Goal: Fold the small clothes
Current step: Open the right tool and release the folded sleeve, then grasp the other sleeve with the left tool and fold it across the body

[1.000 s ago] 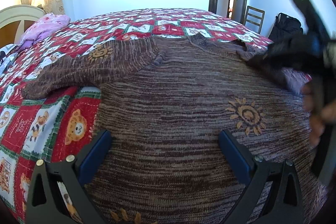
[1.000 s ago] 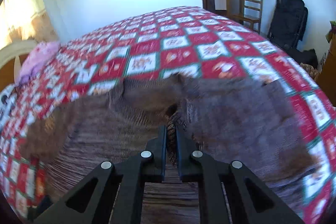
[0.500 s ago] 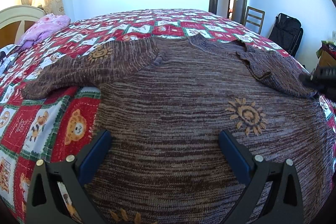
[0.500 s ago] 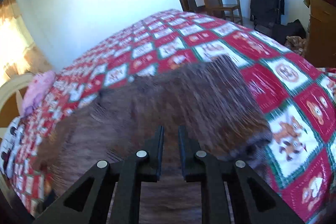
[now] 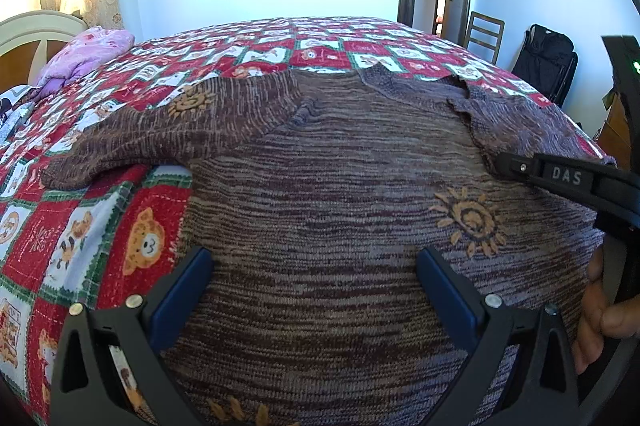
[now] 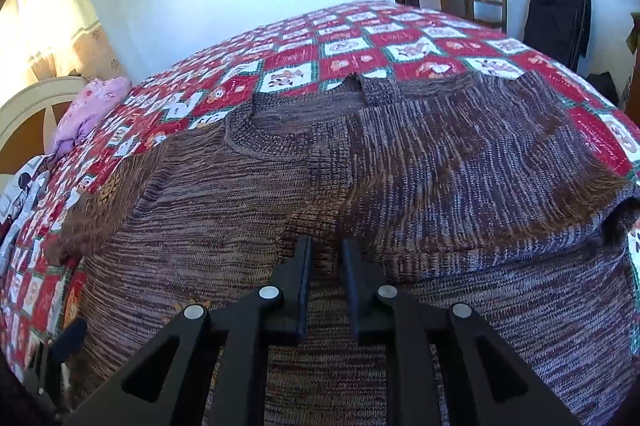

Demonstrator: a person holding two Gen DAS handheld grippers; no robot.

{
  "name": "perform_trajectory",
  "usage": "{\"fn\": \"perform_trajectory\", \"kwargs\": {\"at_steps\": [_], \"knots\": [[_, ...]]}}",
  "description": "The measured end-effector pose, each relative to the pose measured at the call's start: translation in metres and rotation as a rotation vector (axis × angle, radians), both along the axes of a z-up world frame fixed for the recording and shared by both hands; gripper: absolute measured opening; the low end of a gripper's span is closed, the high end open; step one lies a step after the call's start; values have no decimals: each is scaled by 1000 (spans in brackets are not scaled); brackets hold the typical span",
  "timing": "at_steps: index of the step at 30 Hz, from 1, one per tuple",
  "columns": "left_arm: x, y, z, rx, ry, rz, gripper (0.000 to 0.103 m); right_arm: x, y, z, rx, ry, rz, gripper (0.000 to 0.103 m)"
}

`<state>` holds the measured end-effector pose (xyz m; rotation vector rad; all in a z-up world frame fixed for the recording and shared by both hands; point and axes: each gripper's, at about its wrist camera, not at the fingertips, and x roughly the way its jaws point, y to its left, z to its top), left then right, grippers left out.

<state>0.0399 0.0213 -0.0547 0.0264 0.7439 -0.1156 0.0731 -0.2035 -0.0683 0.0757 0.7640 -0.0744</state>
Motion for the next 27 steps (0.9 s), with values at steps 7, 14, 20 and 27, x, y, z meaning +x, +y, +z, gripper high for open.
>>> {"fn": "perform_trajectory", "kwargs": {"at_steps": [7,14,20,27], "knots": [[2,10,7,-11,41,-16,103,-5,-17,-4,142,-51,24,21],[21,118,55,-156,-52,238,103,-7,-24,-7,227,-78,34,22],[63,229,51,-312,9,524,97,-8,-21,-7,208,-78,33,22],[106,268,6,-458,166,601,70,-7,-21,-7,194,-75,30,22]]}}
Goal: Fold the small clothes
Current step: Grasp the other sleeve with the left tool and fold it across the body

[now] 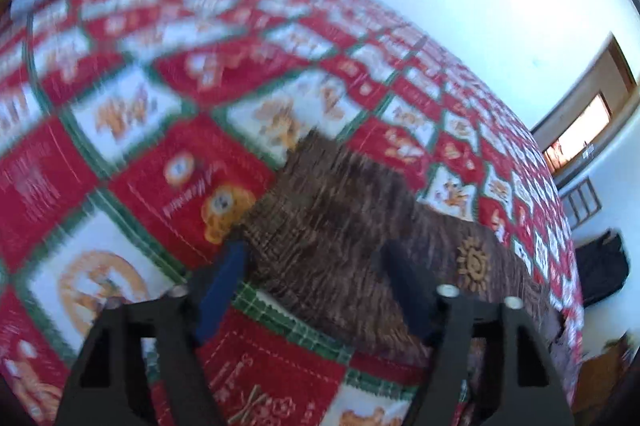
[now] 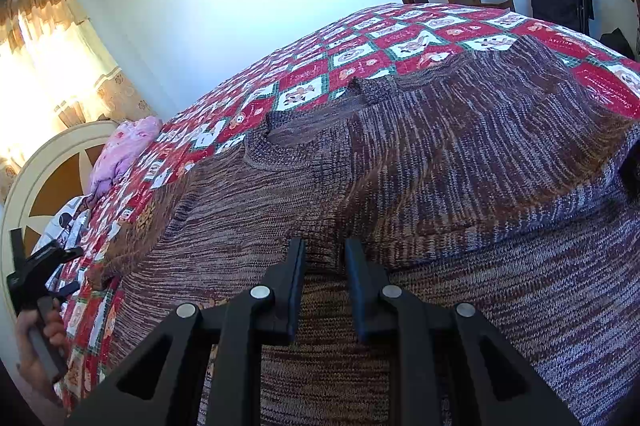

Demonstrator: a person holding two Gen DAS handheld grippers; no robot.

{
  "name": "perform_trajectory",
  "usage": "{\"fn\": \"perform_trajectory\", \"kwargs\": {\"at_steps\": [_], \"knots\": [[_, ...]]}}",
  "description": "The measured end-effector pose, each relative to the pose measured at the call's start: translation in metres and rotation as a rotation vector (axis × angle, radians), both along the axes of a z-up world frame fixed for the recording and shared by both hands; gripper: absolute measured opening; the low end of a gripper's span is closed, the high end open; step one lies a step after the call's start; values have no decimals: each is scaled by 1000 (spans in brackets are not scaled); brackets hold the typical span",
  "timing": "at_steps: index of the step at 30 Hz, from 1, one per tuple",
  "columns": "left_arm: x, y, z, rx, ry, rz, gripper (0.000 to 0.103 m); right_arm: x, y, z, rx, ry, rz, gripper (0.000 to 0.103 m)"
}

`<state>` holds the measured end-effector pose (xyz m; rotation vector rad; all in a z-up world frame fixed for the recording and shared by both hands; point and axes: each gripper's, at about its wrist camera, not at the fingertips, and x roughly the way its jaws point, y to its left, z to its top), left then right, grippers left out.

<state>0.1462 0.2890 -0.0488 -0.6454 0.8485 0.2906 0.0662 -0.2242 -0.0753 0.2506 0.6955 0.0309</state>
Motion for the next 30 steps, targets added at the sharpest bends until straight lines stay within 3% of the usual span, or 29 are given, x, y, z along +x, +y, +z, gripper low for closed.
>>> {"fn": "perform_trajectory", "kwargs": {"at_steps": [5,7,10,11,13,15,16,18,20,23,28,30], "knots": [[-7,-3,-7,-29,-53,44,75,0,0,0,3,0,1,22],[-4,-8,-7,-1,-50,40,74,0,0,0,2,1,0,22],[-4,-8,-7,41,-54,50,59,0,0,0,3,0,1,22],[-7,-5,-8,49,-61,57,49,0,-1,0,5,-1,1,22],[-18,3,-10,39,-94,65,39,1,-1,0,8,-1,2,22],[-30,15,-15,-20,-133,77,24,0,-1,-1,10,-3,2,22],[-35,25,-19,-84,-158,87,22,0,-1,0,12,-3,3,22],[-39,33,-24,-133,-168,98,18,0,-1,-1,13,-2,2,22],[-41,35,-24,-150,-177,97,18,0,-2,-1,14,-2,2,22],[-43,27,-21,-109,-169,89,21,-1,-2,-1,17,-3,2,22],[-52,11,-16,-97,-187,82,41,-1,-2,-1,19,-3,3,22],[-52,3,-12,-78,-178,75,59,0,-2,-1,18,-3,3,22]]}}
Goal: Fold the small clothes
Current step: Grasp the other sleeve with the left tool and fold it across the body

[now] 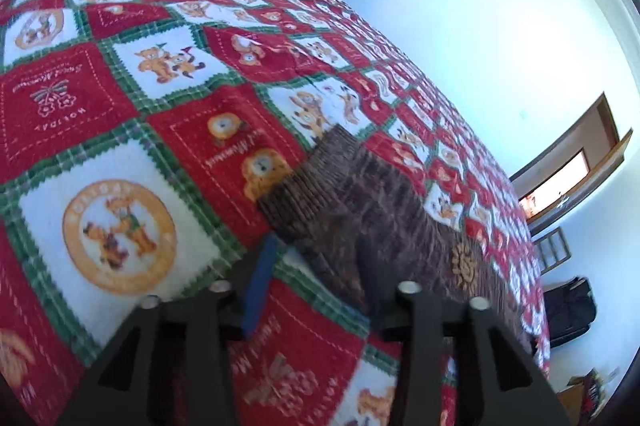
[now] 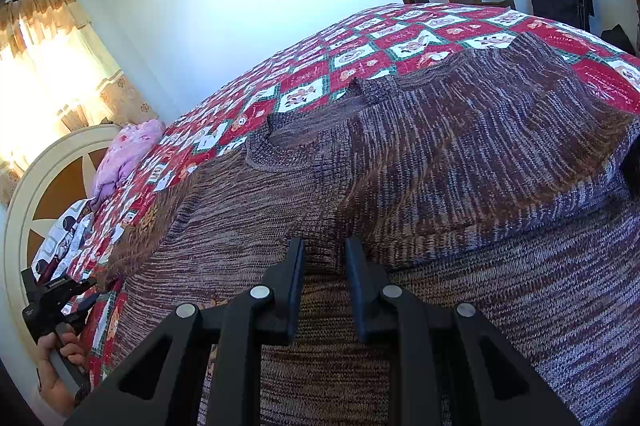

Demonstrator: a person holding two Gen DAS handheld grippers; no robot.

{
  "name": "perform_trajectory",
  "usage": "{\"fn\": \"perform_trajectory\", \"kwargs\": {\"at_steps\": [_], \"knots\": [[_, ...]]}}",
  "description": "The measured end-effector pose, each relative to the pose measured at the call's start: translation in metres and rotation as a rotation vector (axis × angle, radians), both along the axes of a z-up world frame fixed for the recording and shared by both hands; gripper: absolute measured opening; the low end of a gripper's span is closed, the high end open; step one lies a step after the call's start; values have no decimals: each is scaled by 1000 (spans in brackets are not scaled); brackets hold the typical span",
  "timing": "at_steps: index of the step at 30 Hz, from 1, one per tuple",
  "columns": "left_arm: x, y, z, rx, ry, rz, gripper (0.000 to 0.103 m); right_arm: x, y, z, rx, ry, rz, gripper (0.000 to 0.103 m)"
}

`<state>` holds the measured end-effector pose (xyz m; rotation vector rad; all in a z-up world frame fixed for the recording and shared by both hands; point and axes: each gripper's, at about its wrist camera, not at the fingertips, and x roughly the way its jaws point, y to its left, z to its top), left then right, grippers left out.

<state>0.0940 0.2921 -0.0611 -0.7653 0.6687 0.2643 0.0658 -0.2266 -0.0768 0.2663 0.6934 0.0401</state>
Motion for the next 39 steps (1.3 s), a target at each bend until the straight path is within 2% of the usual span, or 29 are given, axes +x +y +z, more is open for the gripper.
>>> {"fn": "perform_trajectory", "kwargs": {"at_steps": [2,3,7,10,11,13,15,16,18,19,24,27,31,32,35,39], "knots": [[0,-8,5,6,-3,1,76,0,0,0,1,-1,0,22],[1,-10,7,11,-2,9,78,0,0,0,1,-1,0,22],[15,-10,4,38,33,65,76,0,-1,0,3,-1,1,22],[31,-11,2,70,53,70,76,0,0,0,5,-2,1,22],[34,-10,1,69,54,72,73,0,0,0,3,-2,1,22],[35,-5,0,37,26,80,56,0,0,0,4,-2,1,22],[36,1,-6,-17,12,61,8,0,0,0,4,-2,1,22],[34,6,-15,-77,7,47,8,0,0,0,4,-2,1,22],[28,11,-18,-123,-37,41,8,0,-1,0,4,-2,1,22],[26,11,-17,-119,-40,30,8,0,-1,0,5,-2,1,22],[29,1,-8,-46,-17,18,8,-1,-1,0,4,-1,1,22],[38,-8,4,42,12,-8,8,-1,-1,0,7,-2,1,22],[49,-36,39,175,-19,-82,8,-1,-1,0,11,-4,2,22],[52,-42,46,187,-31,-101,8,-1,-1,-1,12,-5,2,22],[61,-87,77,247,-90,-213,8,-1,-2,0,16,-7,3,22],[57,-179,103,350,-176,-460,8,-2,-2,-1,21,-9,3,22]]}}
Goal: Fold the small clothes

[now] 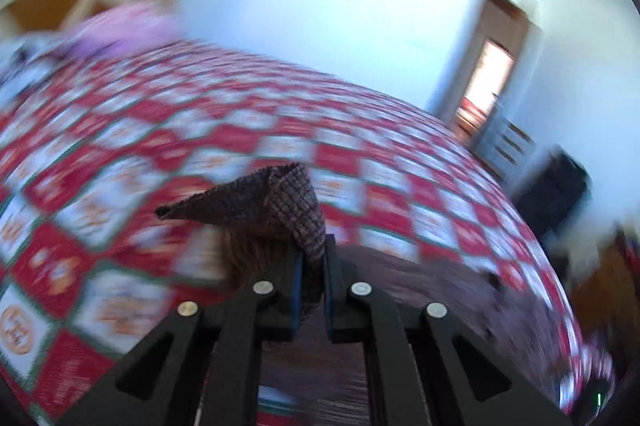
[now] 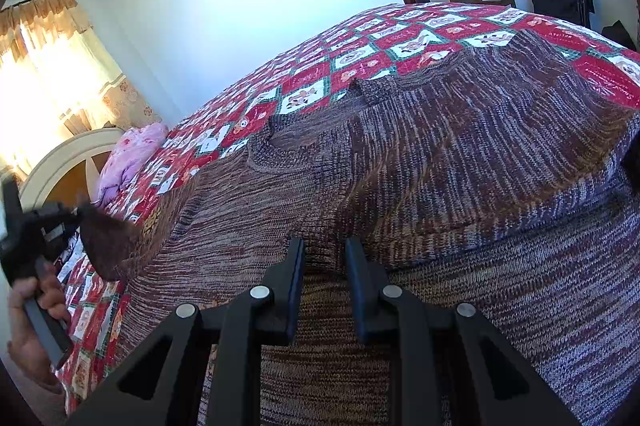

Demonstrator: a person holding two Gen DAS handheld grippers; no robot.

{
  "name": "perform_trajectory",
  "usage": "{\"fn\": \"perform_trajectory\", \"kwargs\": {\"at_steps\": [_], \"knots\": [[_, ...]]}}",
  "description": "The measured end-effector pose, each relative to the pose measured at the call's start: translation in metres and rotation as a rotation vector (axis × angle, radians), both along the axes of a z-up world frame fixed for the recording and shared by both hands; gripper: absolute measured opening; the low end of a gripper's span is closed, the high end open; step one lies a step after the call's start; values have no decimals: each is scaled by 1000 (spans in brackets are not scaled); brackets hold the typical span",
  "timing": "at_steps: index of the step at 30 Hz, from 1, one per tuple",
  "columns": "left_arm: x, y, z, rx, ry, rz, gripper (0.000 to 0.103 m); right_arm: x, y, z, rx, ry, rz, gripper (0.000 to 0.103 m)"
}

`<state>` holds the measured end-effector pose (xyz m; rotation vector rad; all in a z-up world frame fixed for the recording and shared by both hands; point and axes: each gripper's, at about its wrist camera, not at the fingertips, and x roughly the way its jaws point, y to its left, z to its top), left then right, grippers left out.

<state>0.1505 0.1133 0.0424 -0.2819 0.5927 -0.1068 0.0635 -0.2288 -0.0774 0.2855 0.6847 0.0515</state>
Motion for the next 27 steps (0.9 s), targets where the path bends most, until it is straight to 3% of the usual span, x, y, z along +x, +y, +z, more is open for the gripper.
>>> {"fn": "perform_trajectory", "kwargs": {"at_steps": [3,5,11,13,14,15,17,21,25,27], "knots": [[-11,-71,-12,27,17,-180,8,0,0,0,4,-1,0,22],[-14,-99,-29,52,57,-243,8,0,0,0,4,-1,1,22],[-20,-128,-75,112,175,-302,9,-1,0,0,5,0,2,22],[-25,-125,-73,113,188,-316,18,0,-1,0,8,-1,2,22],[-29,-122,-71,115,194,-328,36,-1,-1,0,8,-2,1,22],[-33,-120,-69,120,197,-333,64,-1,-1,0,8,-2,1,22],[-52,-110,-60,137,157,-316,83,-1,-1,0,7,-1,0,22],[-74,-88,-57,136,119,-284,86,-1,0,0,5,3,-1,22],[-80,-67,-85,114,174,-222,86,4,-1,1,10,24,-9,22],[-88,-62,-92,104,130,-207,86,12,3,8,-22,71,-10,22]]}}
